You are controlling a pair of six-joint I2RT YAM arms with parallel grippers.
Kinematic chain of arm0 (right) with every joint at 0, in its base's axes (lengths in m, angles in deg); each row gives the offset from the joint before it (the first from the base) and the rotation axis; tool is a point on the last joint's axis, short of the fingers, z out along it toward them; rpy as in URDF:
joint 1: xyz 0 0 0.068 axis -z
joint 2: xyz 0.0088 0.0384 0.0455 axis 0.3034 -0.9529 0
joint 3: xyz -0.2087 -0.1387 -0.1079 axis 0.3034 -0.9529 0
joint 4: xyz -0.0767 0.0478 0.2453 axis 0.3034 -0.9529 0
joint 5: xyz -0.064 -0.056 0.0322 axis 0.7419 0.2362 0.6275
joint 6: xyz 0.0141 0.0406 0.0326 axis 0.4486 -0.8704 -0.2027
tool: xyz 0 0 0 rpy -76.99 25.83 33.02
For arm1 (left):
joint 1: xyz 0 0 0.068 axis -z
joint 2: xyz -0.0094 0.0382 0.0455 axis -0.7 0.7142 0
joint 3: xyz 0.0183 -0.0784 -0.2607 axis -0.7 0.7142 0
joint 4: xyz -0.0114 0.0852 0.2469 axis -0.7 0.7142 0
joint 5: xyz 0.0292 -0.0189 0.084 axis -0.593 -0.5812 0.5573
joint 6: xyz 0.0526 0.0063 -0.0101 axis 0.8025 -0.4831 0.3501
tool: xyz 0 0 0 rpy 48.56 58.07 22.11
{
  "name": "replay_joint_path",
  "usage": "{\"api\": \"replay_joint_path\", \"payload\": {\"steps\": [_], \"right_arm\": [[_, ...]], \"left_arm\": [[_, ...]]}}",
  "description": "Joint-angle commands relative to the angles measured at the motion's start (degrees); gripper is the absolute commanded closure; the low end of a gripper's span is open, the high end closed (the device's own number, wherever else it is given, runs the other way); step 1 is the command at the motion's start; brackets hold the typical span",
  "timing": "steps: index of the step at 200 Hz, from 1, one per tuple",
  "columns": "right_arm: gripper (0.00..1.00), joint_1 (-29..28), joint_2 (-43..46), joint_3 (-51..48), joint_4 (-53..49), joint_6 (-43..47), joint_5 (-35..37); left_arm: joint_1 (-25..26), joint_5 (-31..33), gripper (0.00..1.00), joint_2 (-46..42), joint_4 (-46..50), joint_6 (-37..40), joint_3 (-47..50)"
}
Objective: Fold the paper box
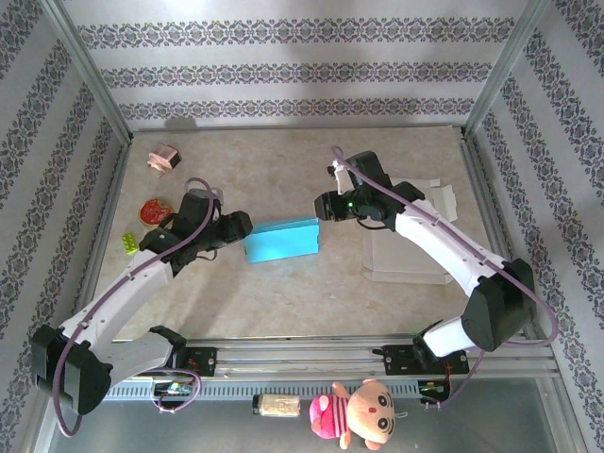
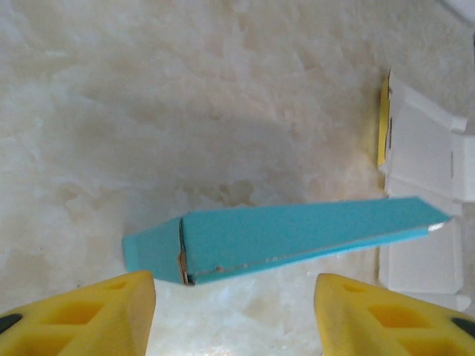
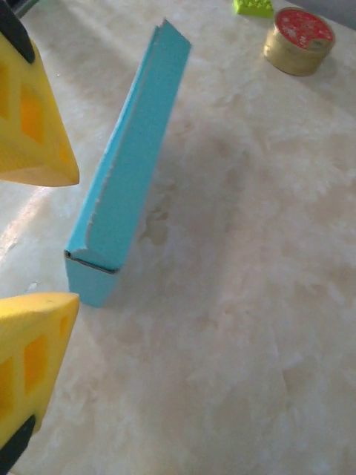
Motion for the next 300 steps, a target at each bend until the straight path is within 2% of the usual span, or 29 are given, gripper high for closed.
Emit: {"api": "replay_joint_path", "payload": {"steps": [1,16,32,51,67,111,147,161,181,216,230,245,257,277,300], "right_arm": [[0.54,-0.17,-3.16,1.33,1.58,-3.52,-2.06],[0.55,-0.17,-5.12,1.16,1.72,-4.1,-3.2],[0.61,-0.23,-6.49,0.6,1.63,-4.37,-4.69],[0.7,-0.43,-6.3,-1.66,1.64,-4.39,-4.84],[0.73,-0.43,-5.05,-4.3,1.63,-4.39,-4.96],[0.72,-0.48,-2.42,-10.29,2.27,-4.6,-3.75],[0.71,-1.07,-0.67,-21.76,8.24,-5.21,-0.49],[0.7,-0.83,-0.45,-23.14,7.83,-5.03,-0.05],[0.67,-0.39,0.26,-20.07,4.67,-4.2,-1.45],[0.59,0.36,1.34,-11.16,3.68,-5.74,-5.35],[0.61,0.36,0.3,-8.83,4.85,-6.24,-7.2],[0.67,-0.02,-1.65,-8.07,4.81,-5.47,-7.67],[0.72,-0.86,-2.39,-9.11,3.09,-4.29,-6.15],[0.74,-3.74,0.1,-14.5,1.61,-2.79,-4.73],[0.74,-7.97,7.53,-22.35,-1.69,-4.3,-3.34]], "left_arm": [[-1.99,-1.59,0.36,0.3,-4.51,-3.61,2.52],[-3.18,-4.65,0.35,1.7,-6.48,-4.91,3.93],[-4.34,-7.63,0.35,3.03,-8.46,-6.14,5.34],[-5.1,-10.41,0.47,3.92,-10.27,-6.78,6.6],[-5.18,-11.96,0.57,4.16,-10.92,-7.18,7.69],[-5.28,-13.29,0.64,3.37,-11.56,-7.6,11.5],[-5.28,-11.46,0.65,1.89,-11.61,-7.24,16.82],[-5.24,-10.55,0.65,1.32,-11.94,-6.77,19.32],[-5.25,-12.4,0.64,0.78,-13.46,-5.61,19.83],[-5.31,-15.84,0.48,-0.39,-14.24,-2.89,14.09],[-5.28,-16.54,0.48,-0.31,-14.45,-2.47,12.65],[-5.18,-18.1,0.54,0.38,-14.65,-2.48,12.66],[-5.08,-20.43,0.6,0.52,-13.55,-2.15,13.44],[-4.14,-23.2,0.71,-2.65,-6.6,-0.66,15.33],[-0.67,-20.4,0.72,-13.0,2.08,-2.49,17.61]]}}
